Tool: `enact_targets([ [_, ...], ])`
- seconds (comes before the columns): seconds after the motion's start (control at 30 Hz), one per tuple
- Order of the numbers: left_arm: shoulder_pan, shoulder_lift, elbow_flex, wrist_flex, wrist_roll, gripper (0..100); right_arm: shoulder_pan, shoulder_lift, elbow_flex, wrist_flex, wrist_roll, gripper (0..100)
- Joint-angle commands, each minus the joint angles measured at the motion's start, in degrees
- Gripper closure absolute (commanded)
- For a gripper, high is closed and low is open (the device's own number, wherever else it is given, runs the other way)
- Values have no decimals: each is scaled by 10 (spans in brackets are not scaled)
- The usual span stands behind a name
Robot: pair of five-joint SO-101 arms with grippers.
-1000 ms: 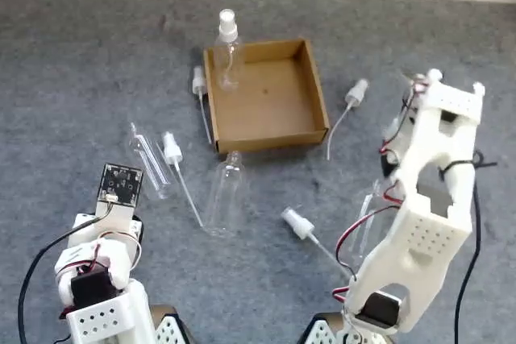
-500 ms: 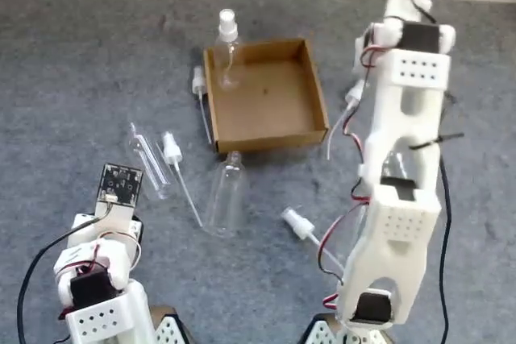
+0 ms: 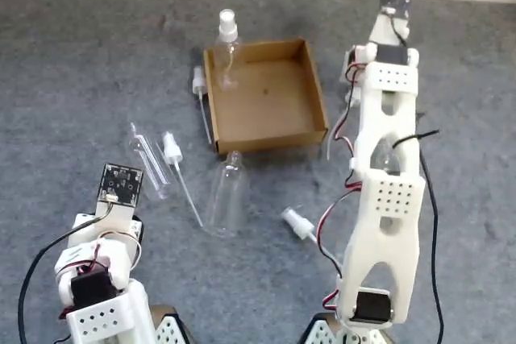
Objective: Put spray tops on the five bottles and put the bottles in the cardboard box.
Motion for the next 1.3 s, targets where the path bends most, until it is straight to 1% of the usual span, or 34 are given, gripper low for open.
enact_targets([
  [0.0,6,-1,11,-10,-4,842,-2,9,-31,-23,-7,709],
  [0.13,6,-1,11,-10,-4,842,0,33,-31,-7,-7,723],
  [0.3,6,-1,11,-10,-4,842,1,36,-31,45,-6,886],
  [0.37,6,-1,11,-10,-4,842,4,36,-32,51,-5,919],
  [0.5,6,-1,11,-10,-4,842,19,35,-54,67,-6,947],
  [0.6,7,-1,11,-10,-4,842,28,35,-131,138,-4,970],
  [0.7,7,-1,11,-10,-4,842,23,35,-268,251,0,979],
  [0.77,7,-1,11,-10,-4,842,6,35,-359,329,31,979],
  [0.83,7,-1,11,-10,-4,842,-9,33,-422,336,48,979],
  [0.9,7,-1,11,-10,-4,842,-12,21,-405,336,48,979],
  [1.0,6,-1,11,-10,-4,842,-29,-30,-328,336,48,979],
  [1.07,6,-1,11,-10,-4,842,-50,-90,-243,336,49,979],
  [1.17,6,-1,11,-10,-4,842,-89,-221,-93,335,50,979],
  [1.27,6,-1,11,-10,-4,842,-158,-360,56,335,53,976],
])
